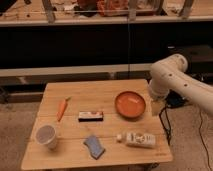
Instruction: Place the eraser in the ceramic cup
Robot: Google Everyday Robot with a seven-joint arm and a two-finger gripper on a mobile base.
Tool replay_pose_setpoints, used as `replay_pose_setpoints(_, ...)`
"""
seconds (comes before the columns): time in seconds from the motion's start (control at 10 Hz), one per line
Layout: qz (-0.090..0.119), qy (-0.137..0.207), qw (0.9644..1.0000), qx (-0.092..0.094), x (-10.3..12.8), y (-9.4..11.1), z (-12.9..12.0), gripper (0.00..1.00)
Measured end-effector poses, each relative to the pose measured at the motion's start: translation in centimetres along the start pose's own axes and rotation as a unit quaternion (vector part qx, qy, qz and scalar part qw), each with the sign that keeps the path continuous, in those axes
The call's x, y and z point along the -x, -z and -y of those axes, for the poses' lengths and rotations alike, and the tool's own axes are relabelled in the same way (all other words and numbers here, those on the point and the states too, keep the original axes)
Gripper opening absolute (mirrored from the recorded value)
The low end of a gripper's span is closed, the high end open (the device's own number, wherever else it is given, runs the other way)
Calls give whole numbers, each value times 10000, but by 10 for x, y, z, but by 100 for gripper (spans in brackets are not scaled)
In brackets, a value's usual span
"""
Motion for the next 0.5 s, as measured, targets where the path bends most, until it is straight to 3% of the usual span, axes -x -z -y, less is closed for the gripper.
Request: replay_pose_setpoints(0.5, -34, 54, 10000, -57, 8, -3, 10, 80)
